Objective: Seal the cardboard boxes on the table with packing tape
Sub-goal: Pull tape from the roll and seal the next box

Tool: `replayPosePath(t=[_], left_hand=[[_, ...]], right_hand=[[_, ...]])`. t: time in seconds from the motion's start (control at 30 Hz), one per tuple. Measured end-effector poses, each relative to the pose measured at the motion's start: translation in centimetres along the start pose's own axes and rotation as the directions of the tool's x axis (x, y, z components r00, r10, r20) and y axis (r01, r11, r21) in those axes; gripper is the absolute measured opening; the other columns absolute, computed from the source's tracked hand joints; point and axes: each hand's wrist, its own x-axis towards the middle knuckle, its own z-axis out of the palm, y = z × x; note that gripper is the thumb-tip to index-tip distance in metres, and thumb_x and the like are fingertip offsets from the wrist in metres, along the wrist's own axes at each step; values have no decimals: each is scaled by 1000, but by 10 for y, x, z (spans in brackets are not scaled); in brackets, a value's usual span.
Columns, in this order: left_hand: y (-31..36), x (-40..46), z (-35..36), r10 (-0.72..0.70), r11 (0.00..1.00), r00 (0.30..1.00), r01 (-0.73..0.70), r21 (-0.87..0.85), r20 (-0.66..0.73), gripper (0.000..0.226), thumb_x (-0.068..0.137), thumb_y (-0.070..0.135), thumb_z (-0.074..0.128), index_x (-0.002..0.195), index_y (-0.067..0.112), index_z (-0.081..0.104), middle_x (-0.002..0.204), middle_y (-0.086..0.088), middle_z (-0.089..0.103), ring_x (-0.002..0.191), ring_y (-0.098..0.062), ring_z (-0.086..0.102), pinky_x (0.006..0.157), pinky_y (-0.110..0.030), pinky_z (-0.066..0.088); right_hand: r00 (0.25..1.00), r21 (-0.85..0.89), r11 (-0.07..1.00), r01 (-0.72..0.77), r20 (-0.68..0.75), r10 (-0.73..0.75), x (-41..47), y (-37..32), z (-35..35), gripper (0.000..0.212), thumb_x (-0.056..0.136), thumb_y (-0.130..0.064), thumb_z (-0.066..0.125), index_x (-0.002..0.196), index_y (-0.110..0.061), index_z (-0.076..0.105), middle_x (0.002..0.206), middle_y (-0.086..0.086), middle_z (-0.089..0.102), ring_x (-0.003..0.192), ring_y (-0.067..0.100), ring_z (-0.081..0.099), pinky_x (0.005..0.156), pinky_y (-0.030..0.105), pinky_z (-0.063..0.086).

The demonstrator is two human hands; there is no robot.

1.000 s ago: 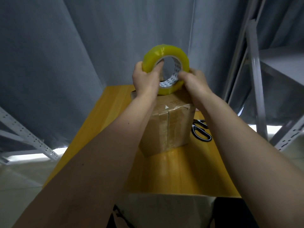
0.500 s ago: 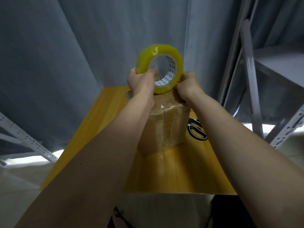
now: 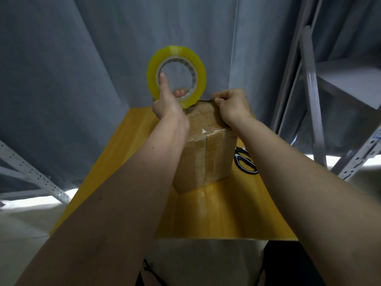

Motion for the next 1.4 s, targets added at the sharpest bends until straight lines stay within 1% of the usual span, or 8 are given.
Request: replayPosePath(t=[0.13,0.3,0.6,0.7,0.8,0.9,1.07,1.4], left_hand=[[-1,2,-2,-45,999,998,45,4,34,73,84,52,67,132,3,44,47,2,61,77,-23,65,95,-49,51],[-2,6,-2,-64,997,998,64,34,19,73,83,55,66,132,5,46,52,1,63,84,-25,67,93,-48,52],[-3,8,-1,-70,994,997,67,81,32,72,82,57,66,130,6,48,52,2,62,77,-22,65,93,-46,53],[-1,7,-1,-71,993,997,68,92,35,74,81,58,66,131,7,48,51,2,63,89,-25,67,95,-49,51],[0,7,-1,-78,996,996,76,40,53,69,83,54,67,129,6,48,52,-1,61,68,-22,65,90,-49,55],[1,5,0,-93,995,993,90,39,70,66,82,55,67,126,7,49,53,-1,61,80,-24,65,96,-49,51],[2,1,1,-75,994,993,66,92,87,47,82,52,69,99,11,53,59,-2,60,72,-22,63,89,-46,54],[7,-19,-6,151,825,960,-253,506,234,99,57,84,51,133,21,44,133,-1,54,123,-24,50,102,-36,39]], right_hand=[[985,-313,934,170,86,-150,-5,-2,2,28,96,-11,49,113,-16,71,124,11,65,117,30,55,97,33,44],[937,-604,725,330,302,-175,-20,-6,6,47,101,-42,33,123,-10,59,129,17,57,121,36,50,97,44,43],[821,-614,561,555,511,-254,-36,-8,3,43,103,-34,29,130,-8,49,141,14,46,137,28,37,112,36,26],[822,-497,686,530,499,-274,-36,-13,0,26,97,-22,42,112,-13,62,117,11,61,116,30,54,89,36,43],[938,77,981,181,286,-195,-29,-14,-4,24,92,-4,47,104,-8,68,91,7,68,90,28,67,88,42,53],[999,548,836,-35,44,13,-17,-9,-10,15,93,-5,51,106,-3,57,75,9,64,64,24,64,65,34,54],[970,491,864,-109,243,-15,-2,-21,-4,61,84,-25,73,130,5,46,97,16,68,68,20,68,71,35,58],[957,517,821,-243,264,117,7,-36,7,16,85,6,60,86,-10,55,84,15,64,69,30,67,53,44,59]])
